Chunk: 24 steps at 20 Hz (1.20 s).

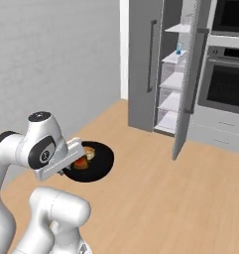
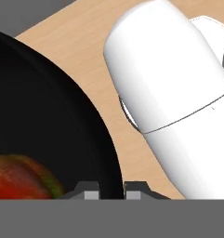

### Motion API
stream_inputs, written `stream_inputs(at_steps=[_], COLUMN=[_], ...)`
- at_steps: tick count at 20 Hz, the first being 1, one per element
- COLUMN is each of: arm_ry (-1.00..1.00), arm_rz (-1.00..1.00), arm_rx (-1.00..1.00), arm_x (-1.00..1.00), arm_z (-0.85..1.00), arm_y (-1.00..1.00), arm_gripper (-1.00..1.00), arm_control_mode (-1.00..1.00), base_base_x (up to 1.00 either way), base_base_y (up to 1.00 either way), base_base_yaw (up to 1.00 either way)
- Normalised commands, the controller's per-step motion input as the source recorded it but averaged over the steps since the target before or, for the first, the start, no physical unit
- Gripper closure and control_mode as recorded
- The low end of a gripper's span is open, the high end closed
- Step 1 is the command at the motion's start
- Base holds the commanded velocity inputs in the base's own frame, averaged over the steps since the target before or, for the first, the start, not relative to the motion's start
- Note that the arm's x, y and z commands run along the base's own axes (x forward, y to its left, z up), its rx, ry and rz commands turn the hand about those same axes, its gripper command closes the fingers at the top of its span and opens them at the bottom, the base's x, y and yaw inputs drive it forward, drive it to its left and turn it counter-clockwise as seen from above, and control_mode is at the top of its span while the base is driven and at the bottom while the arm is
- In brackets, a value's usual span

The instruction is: Pick the chicken drumstick and bell pepper from their plates and place them in the bowl. Then put the bowl in the fridge.

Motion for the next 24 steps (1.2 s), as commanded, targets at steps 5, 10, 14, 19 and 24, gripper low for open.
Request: stream_inputs(at_steps=[5,10,14,19,24], arm_ry=[0.0,0.0,0.0,0.0,0.0], arm_rz=[0.0,0.0,0.0,0.0,0.0], arm_rx=[0.0,0.0,0.0,0.0,0.0], arm_x=[0.0,0.0,0.0,0.0,0.0], arm_z=[0.0,0.0,0.0,0.0,0.0], arm_y=[0.0,0.0,0.0,0.0,0.0], arm_gripper=[1.0,1.0,1.0,1.0,1.0], arm_control_mode=[1.0,1.0,1.0,1.0,1.0], base_base_x=[1.0,1.0,1.0,1.0,1.0], base_base_y=[0.57,0.11,0.23,0.1,0.13], base_base_yaw=[-0.24,-0.27,-0.19,-0.01,-0.1])
